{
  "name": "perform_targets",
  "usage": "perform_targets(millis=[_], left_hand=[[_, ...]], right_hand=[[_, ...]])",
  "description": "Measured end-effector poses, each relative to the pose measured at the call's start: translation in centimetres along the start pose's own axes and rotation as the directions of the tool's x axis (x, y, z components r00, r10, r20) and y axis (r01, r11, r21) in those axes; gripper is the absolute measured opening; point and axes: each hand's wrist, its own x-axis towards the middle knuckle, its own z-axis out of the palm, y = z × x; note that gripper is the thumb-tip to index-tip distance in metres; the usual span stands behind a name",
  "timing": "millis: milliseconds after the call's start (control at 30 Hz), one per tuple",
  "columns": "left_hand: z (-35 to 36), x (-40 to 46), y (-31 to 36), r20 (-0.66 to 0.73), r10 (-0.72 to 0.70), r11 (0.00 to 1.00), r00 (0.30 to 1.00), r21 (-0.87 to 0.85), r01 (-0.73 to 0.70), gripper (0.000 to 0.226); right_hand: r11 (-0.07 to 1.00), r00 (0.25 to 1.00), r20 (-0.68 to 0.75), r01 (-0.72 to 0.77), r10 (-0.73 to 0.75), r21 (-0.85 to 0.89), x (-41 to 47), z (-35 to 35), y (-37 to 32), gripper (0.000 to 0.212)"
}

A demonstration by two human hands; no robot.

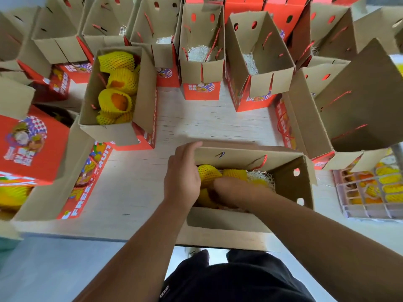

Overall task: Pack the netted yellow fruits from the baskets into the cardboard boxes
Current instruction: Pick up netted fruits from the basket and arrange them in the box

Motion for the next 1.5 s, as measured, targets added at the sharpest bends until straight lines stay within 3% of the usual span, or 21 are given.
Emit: perform_targets(millis=[33, 100, 200, 367, 467, 667, 800, 900, 967, 1033, 1100, 1133, 1233, 1367, 1467, 1500], left_hand=[[0.0, 0.2, 0.3, 0.001, 0.000, 0.999, 1.000, 0.041, 0.000, 0.052], [-0.2, 0.0, 1.0, -0.057, 0.061, 0.979, 0.997, 0.199, -0.049, 0.048], [-0.2, -0.4, 3.2, -0.053, 0.210, 0.950, 0.976, 0.247, -0.190, 0.033], [1.9, 0.6, 9.7, 0.233, 0.253, 0.967, 0.939, -0.104, -0.234, 0.010], [3.6, 1.5, 13.7, 0.258, 0.315, 0.929, 0.913, -0.281, -0.240, 0.009], [10.5, 0.8, 24.6, 0.231, 0.465, 0.799, 0.855, -0.526, -0.292, 0.010], [17.4, -0.7, 32.2, 0.264, 0.434, 0.774, 0.861, -0.598, -0.207, 0.015], [22.3, -0.3, 37.0, 0.305, 0.419, 0.802, 0.855, -0.565, -0.192, 0.016], [25.0, 1.3, 39.0, 0.338, 0.441, 0.848, 0.831, -0.460, -0.262, 0.019], [27.3, 3.2, 39.7, 0.440, 0.493, 0.868, 0.750, -0.188, -0.461, 0.026], [28.8, 4.5, 39.7, 0.559, 0.482, 0.712, 0.675, 0.198, -0.673, 0.029], [29.3, 4.8, 39.8, 0.589, 0.440, 0.640, 0.678, 0.323, -0.697, 0.030], [30.8, 5.0, 40.5, 0.560, 0.314, 0.606, 0.767, 0.504, -0.616, 0.044], [32.2, 4.5, 40.4, 0.497, 0.284, 0.567, 0.820, 0.603, -0.562, 0.047], [32.6, 4.7, 40.4, 0.424, 0.293, 0.612, 0.857, 0.605, -0.509, 0.041], [32.7, 4.8, 40.4, 0.406, 0.288, 0.622, 0.868, 0.609, -0.491, 0.042]], right_hand=[[0.998, 0.999, 0.012, 0.037, -0.037, 0.049, -0.1, -0.7, 0.5, 0.011], [0.979, 0.995, -0.072, 0.082, -0.070, 0.188, -1.5, -1.7, 1.7, 0.032], [0.902, 0.914, -0.406, 0.160, 0.018, 0.400, -4.9, -2.0, 3.3, 0.031], [0.851, 0.768, -0.631, 0.258, 0.107, 0.457, -9.8, -3.2, 5.2, 0.014], [0.865, 0.606, -0.776, 0.282, 0.175, 0.415, -13.1, -4.3, 7.0, 0.004], [0.821, 0.332, -0.859, 0.298, 0.390, 0.488, -20.8, -4.0, 15.2, 0.012], [0.806, 0.251, -0.845, 0.266, 0.472, 0.529, -25.0, -4.8, 23.2, 0.014], [0.831, 0.273, -0.842, 0.193, 0.466, 0.522, -26.9, -5.7, 29.9, 0.016], [0.834, 0.379, -0.804, 0.127, 0.459, 0.537, -27.2, -7.0, 34.8, 0.013], [0.839, 0.551, -0.701, 0.003, 0.453, 0.545, -26.9, -8.5, 39.2, 0.004], [0.842, 0.671, -0.594, -0.084, 0.443, 0.532, -25.6, -10.1, 42.2, 0.011], [0.852, 0.705, -0.566, -0.104, 0.427, 0.513, -24.3, -11.0, 43.1, 0.017], [0.818, 0.771, -0.495, -0.057, 0.400, 0.572, -19.4, -13.9, 43.6, 0.033], [0.448, 0.853, -0.233, -0.001, 0.467, 0.894, -15.6, -14.2, 44.7, 0.055], [0.594, 0.847, -0.245, -0.099, 0.471, 0.798, -13.9, -12.5, 45.7, 0.087], [0.582, 0.849, -0.236, -0.101, 0.473, 0.807, -13.6, -12.4, 45.5, 0.091]])
